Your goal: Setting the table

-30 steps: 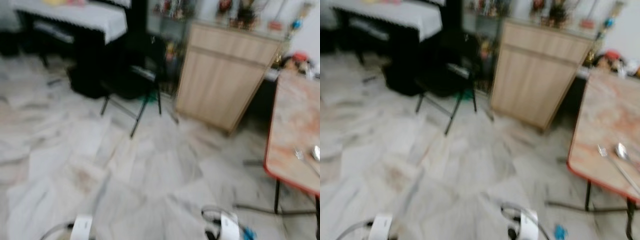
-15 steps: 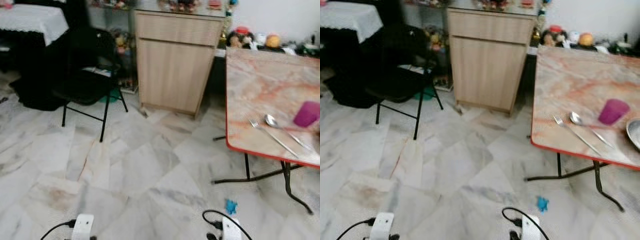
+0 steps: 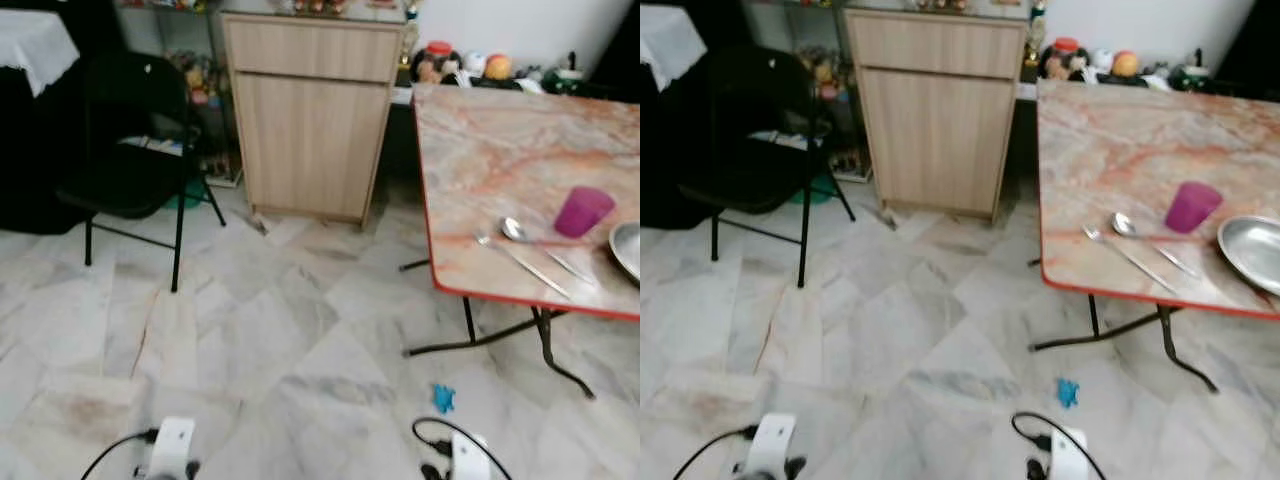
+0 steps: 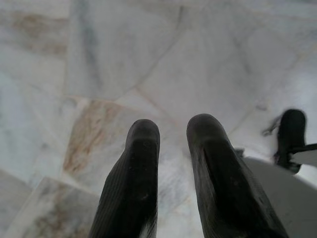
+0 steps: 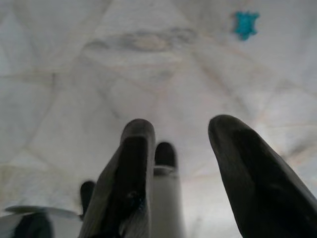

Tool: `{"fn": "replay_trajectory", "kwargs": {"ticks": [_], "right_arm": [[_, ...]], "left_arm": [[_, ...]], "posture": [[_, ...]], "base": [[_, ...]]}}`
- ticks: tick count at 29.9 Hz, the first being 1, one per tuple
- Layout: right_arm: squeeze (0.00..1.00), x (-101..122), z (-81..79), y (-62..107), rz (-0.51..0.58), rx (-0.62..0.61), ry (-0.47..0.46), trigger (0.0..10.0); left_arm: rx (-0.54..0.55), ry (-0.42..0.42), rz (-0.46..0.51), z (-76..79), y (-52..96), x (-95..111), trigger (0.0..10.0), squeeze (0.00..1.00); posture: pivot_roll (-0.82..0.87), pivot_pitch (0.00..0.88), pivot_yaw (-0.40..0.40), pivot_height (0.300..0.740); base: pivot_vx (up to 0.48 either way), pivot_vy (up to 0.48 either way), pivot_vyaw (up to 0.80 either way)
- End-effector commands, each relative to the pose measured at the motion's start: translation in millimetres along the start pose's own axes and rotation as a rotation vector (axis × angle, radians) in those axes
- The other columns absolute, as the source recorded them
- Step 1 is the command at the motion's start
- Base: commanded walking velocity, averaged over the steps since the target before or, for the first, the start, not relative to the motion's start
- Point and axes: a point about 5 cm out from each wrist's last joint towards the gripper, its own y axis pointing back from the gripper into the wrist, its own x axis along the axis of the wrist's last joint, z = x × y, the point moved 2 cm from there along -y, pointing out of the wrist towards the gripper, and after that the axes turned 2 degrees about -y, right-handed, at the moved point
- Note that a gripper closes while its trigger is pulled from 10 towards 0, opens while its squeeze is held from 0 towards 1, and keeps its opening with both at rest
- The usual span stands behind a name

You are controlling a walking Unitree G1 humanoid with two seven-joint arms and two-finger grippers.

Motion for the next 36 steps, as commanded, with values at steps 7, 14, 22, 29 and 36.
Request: {"fn": "replay_trajectory", "kwargs": {"ticks": [7,14,22,29,36], "right_arm": [[0.0,-3.2,11.6,2.3,0.0,-0.038,-0.005,10.0],[0.0,-3.3,12.3,2.4,-0.003,-0.041,-0.004,10.0],[0.0,-4.0,11.7,2.2,-0.011,-0.036,0.009,10.0],[0.0,-4.1,11.4,2.2,-0.011,-0.036,0.015,10.0],[0.0,-3.0,12.1,2.2,-0.003,-0.041,0.012,10.0]], "left_arm": [[-0.011,-0.034,0.015,4.9,-1.0,4.8,10.0,0.0],[-0.01,-0.035,0.014,4.6,-0.9,4.4,10.0,0.0],[-0.007,-0.035,0.016,4.1,-0.8,4.5,10.0,0.0],[-0.005,-0.034,0.016,3.7,-0.9,4.8,10.0,0.0],[-0.006,-0.033,0.019,4.1,-1.1,5.9,10.0,0.0]], "posture": [[0.12,0.026,-0.03,0.74],[0.12,0.029,-0.03,0.74],[0.12,0.034,-0.03,0.74],[0.12,0.036,-0.031,0.74],[0.11,0.043,-0.032,0.74]], "base": [[0.0,0.0,0.0],[0.0,0.0,0.0],[0.0,0.0,-0.7],[0.0,0.0,-0.62],[0.0,0.0,0.0]]}}
